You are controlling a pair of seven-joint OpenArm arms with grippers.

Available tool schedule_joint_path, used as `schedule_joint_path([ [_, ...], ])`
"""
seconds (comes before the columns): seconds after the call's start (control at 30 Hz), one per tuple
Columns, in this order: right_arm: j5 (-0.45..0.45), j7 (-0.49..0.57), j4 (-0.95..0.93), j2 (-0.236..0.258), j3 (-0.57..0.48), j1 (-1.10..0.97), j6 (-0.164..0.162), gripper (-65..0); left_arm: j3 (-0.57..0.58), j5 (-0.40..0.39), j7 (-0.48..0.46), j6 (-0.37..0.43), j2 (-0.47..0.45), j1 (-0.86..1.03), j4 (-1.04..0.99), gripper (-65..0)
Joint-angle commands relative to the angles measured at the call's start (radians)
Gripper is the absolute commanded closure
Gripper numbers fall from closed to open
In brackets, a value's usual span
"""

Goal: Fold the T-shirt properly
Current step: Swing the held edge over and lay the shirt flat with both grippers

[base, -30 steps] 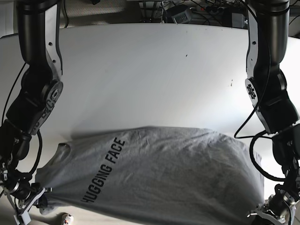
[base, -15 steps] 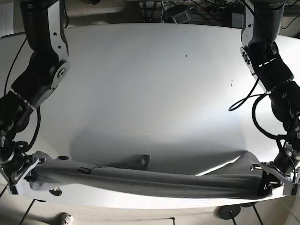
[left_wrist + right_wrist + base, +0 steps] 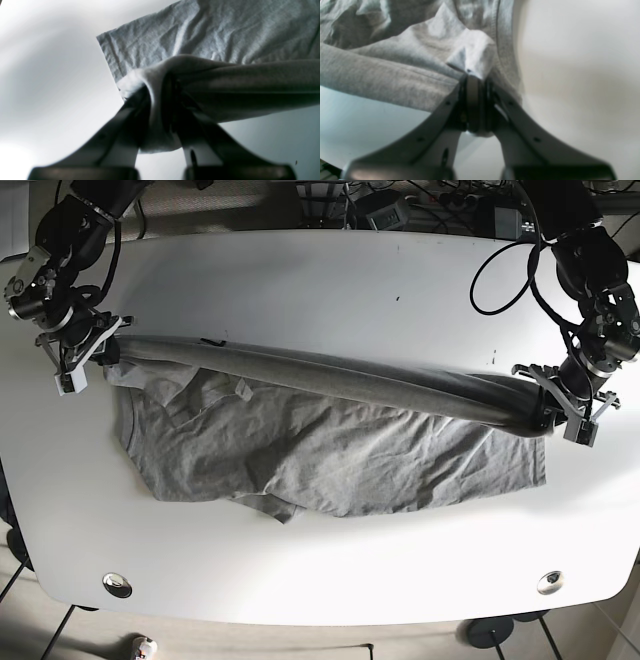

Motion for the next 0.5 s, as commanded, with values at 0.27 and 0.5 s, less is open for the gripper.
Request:
schedule_joint_path([
  [0.27,-0.108,0.023,-0.068,0.011,-0.056,0.232,-0.002,-2.1,0.117,0.004,-0.034,0.035,0.035,-0.256,-0.083,0.0],
  [0.5,-0.288,0.061,-0.256,0.011,-0.193,0.558,-0.002,-2.1,0.402,0.004,-0.162,0.142,0.039,-0.522,-0.328,0.0],
])
